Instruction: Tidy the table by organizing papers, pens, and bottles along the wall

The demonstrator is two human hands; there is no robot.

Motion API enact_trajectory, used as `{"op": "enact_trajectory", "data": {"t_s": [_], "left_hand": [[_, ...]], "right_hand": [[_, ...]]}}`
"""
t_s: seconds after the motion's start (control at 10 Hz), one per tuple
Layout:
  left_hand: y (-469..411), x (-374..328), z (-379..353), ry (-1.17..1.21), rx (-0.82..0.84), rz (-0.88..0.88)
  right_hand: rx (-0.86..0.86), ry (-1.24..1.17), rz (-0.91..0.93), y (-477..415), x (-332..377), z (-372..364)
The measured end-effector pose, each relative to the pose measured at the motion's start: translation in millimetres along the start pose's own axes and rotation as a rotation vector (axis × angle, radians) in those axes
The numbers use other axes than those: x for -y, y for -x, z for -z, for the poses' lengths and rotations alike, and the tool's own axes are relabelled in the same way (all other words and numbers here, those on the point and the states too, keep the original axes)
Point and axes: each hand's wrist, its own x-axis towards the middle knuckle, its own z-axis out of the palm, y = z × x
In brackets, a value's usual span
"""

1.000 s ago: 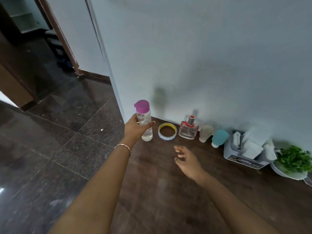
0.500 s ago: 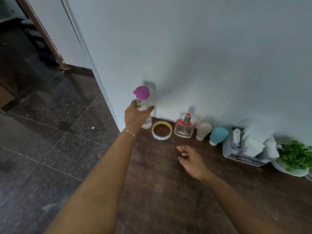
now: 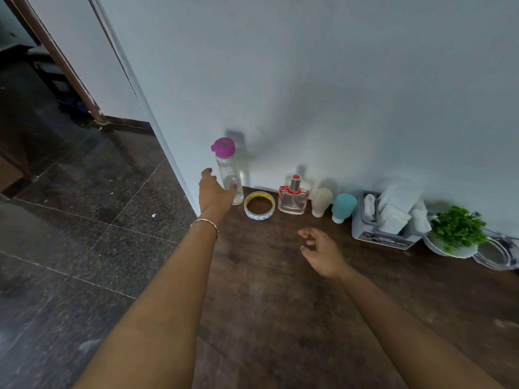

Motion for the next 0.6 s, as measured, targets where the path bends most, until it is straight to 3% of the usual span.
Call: {"op": "enact_trajectory", "data": {"t_s": [0.1,0.2,0.4,0.6], "left_hand": [[43,-4,-1,-0.2,-0.132,-0.034],[88,-22,-6,-0.35,-0.228,-0.182],[156,-118,-9,-0.401,-0.229,-0.622],[228,-253,7,-0.376,-0.397,-1.005]], "right_hand": [[-0.108,0.042,0.007,18,0,20],[-0.26,0.124,0.062,42,7,50],[-0.55,0.335,0.214,89,42,149],[-0.929,0.547,0.435,155,100,267]]}}
